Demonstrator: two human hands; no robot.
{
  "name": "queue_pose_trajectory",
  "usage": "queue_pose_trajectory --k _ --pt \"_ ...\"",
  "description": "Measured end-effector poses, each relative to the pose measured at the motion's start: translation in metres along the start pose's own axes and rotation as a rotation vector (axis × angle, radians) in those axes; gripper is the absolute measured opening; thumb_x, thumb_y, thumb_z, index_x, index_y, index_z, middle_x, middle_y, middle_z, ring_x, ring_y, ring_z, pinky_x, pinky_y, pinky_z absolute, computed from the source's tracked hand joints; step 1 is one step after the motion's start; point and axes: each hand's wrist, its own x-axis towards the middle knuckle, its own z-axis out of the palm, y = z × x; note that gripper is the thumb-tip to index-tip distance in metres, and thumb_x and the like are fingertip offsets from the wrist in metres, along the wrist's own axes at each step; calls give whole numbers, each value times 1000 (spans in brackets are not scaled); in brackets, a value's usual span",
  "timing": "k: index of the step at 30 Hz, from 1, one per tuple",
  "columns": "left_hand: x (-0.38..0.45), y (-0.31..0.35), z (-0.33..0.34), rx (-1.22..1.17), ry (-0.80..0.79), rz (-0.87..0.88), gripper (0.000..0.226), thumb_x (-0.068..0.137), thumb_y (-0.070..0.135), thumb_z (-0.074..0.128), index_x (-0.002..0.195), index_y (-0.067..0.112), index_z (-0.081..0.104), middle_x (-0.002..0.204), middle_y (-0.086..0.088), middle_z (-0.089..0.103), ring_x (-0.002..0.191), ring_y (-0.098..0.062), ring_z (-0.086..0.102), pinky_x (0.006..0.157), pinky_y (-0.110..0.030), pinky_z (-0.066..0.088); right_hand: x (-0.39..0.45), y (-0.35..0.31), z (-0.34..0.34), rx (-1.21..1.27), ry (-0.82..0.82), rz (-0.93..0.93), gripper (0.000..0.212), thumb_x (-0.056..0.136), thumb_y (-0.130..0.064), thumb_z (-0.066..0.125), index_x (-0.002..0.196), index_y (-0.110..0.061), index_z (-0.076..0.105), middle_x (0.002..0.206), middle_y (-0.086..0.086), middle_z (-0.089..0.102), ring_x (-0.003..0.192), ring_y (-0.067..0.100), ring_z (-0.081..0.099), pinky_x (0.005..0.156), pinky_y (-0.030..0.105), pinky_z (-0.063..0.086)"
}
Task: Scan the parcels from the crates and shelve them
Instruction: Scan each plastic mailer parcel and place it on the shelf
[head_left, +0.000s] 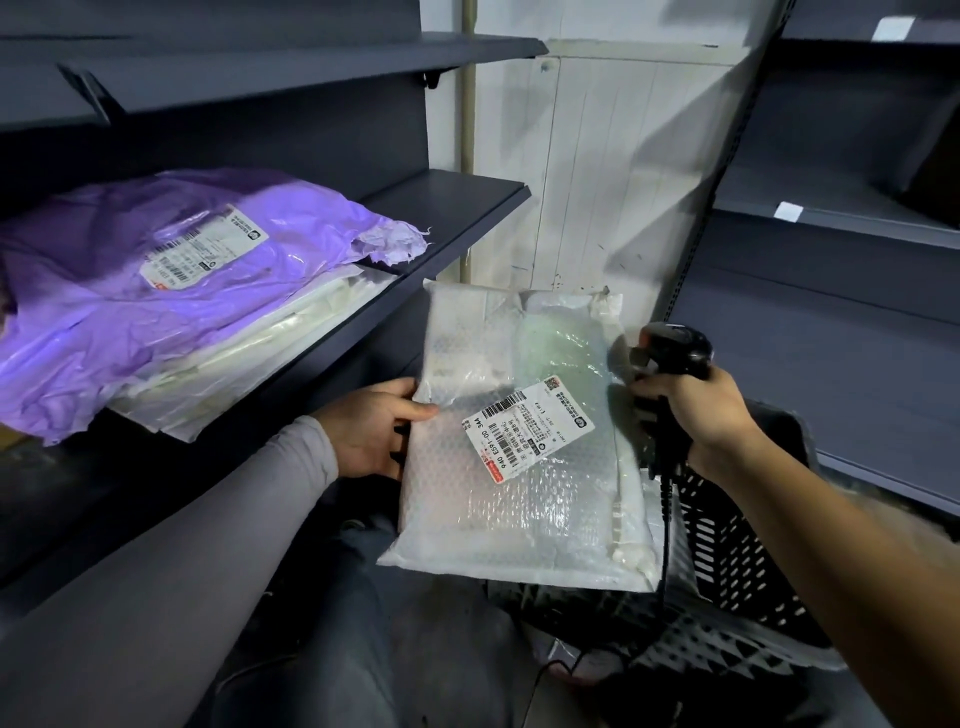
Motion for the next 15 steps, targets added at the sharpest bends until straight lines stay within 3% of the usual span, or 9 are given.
queue_pose_trajectory --k 5,10,15 --pt "5 3 0 -1 123 72 26 99 13 66 117 32 63 102 -6 71 77 -25 71 62 -44 59 -15 2 1 11 -92 9 19 84 9 67 98 -4 68 83 19 60 62 27 58 58 35 45" --pt "13 10 3 -20 162 151 27 99 13 68 114 35 64 97 2 77 74 -23 76 60 -45 60 -36 5 14 -26 -266 49 38 88 6 68 122 -9 63 106 14 78 86 37 76 62 37 48" --pt "24 22 5 -35 176 224 28 99 11 68 114 34 62 95 0 79 78 -23 77 60 -46 61 -54 10 35 8 -396 138 42 91 9 64 129 -10 61 99 14 77 80 33 71 55 32 47"
